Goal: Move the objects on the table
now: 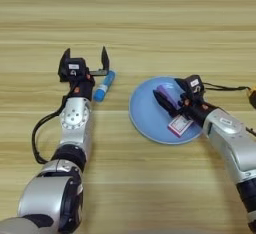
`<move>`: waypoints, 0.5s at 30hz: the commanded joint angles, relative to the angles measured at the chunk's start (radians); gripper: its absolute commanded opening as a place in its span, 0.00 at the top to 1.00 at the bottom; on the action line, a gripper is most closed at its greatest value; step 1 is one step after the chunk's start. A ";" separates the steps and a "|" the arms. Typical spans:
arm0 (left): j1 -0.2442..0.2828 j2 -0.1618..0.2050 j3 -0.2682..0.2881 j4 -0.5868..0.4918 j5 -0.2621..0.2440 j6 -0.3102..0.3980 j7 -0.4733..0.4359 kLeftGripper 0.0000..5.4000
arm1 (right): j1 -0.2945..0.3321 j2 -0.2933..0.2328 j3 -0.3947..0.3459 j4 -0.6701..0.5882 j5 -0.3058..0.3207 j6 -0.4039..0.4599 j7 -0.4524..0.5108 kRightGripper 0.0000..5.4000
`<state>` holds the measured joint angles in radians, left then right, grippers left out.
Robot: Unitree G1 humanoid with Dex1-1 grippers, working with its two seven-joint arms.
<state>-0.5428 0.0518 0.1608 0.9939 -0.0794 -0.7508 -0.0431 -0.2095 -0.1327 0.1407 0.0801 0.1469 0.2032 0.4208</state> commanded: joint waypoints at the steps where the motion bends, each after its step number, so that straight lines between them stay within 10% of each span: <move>1: -0.010 -0.001 -0.005 0.005 0.013 0.003 0.008 0.00 | 0.024 -0.037 -0.010 -0.050 -0.028 -0.012 -0.008 0.10; 15: -0.012 -0.004 -0.009 0.006 0.016 0.004 0.015 0.00 | 0.098 -0.169 -0.032 -0.188 -0.017 0.054 0.064 0.01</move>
<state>-0.5428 0.0504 0.1558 0.9942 -0.0753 -0.7508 -0.0329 -0.1247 -0.2799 0.1162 -0.0845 0.1235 0.2322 0.4670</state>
